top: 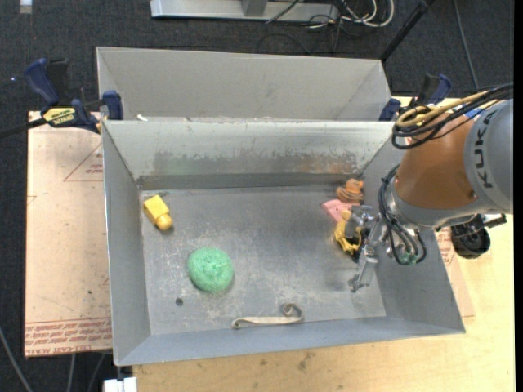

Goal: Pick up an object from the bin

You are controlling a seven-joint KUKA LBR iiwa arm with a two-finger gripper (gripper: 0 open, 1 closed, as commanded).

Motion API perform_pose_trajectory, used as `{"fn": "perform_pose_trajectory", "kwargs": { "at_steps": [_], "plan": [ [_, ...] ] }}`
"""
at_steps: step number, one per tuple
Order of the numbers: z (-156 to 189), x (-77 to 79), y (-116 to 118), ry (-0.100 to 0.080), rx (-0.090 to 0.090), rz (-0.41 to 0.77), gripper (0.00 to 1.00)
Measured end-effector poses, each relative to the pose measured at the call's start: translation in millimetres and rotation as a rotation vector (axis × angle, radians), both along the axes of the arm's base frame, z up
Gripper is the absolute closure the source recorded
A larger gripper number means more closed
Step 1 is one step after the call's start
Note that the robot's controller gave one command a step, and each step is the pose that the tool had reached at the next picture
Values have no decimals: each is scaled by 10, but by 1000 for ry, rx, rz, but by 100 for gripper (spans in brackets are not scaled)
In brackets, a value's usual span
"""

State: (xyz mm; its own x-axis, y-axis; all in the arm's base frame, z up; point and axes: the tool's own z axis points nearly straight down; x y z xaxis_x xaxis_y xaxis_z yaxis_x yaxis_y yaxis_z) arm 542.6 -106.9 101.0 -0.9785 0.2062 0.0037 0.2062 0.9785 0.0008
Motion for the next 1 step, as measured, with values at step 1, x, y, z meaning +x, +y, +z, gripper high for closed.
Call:
{"fn": "perform_pose_trajectory", "kwargs": {
  "at_steps": [1],
  "plan": [
    [160,330,-231,-10,-2,-16,0]
  ]
}}
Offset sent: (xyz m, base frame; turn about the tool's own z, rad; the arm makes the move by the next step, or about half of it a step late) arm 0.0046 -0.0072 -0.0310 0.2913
